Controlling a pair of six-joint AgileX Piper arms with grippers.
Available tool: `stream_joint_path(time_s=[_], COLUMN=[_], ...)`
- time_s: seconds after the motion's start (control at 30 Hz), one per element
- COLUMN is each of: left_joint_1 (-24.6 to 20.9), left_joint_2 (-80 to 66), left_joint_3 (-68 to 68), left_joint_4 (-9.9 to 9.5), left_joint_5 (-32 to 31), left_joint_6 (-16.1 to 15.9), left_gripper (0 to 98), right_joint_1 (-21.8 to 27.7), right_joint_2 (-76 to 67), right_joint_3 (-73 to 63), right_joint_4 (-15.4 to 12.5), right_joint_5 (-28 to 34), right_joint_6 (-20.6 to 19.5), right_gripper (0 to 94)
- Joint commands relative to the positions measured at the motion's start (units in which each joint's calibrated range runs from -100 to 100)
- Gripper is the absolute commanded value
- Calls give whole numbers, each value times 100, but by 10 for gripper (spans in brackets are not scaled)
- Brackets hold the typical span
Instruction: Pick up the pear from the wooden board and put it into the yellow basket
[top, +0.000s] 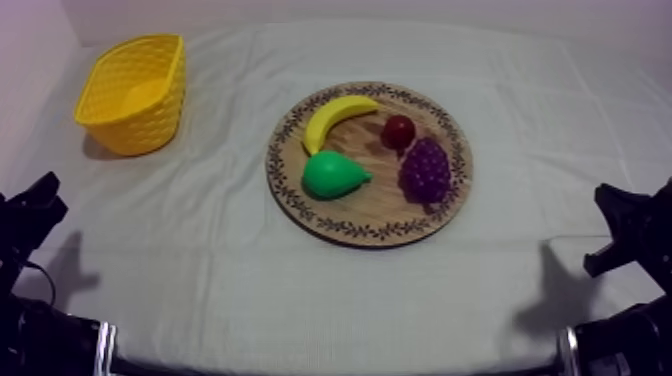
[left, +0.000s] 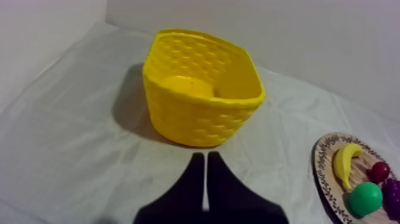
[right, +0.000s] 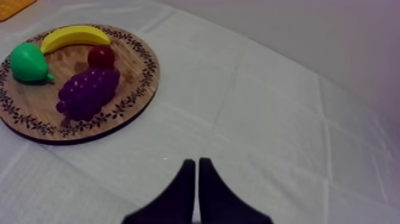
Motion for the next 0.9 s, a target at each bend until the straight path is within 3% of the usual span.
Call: stream_joint_path(time_s=[0.0,0.47,0.63,0.87], left_joint_1=[1,1,-36,-18], left_joint_2=[-4,-4,-4,37], left_joint_3=[1,1,1,-140], left_joint_4=[0,0,-3,52], left_joint_5=[3,3,3,126], left_joint_6=[-1,2,292,-338], left_gripper=[0,0,0,1], right_joint_1=[-1,-1,-1,-1], right_joint_2=[-1,-1,-1,-1], right_joint_3=[-1,-1,-1,-1], right_joint_4=[0,0,0,0], right_joint_5=[0,0,0,0], right_joint_6=[1,1,1,1], right_gripper=[3,3,3,3])
